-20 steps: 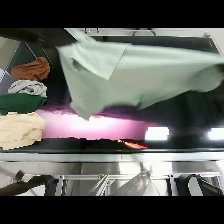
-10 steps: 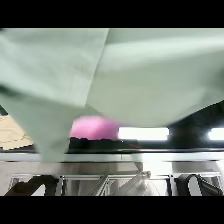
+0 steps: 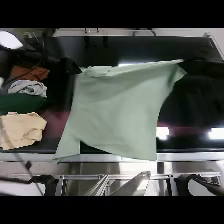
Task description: Fold the shirts.
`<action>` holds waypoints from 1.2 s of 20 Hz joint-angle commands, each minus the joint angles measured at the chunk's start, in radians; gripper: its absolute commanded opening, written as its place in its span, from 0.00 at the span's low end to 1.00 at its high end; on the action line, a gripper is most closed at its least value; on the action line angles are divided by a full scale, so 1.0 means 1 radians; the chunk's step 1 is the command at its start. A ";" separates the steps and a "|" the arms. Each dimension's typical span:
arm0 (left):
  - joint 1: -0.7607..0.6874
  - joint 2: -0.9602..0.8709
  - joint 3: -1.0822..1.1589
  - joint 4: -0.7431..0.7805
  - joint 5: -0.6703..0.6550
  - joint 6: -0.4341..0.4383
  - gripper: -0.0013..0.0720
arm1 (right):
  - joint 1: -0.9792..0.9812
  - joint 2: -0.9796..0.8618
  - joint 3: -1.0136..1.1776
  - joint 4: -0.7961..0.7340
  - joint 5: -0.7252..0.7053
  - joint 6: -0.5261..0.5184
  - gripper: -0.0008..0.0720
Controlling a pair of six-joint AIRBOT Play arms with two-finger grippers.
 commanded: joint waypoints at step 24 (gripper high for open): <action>0.448 -0.101 -0.494 0.057 -0.278 -0.029 1.00 | -0.062 0.247 -0.954 -0.263 0.262 0.613 0.62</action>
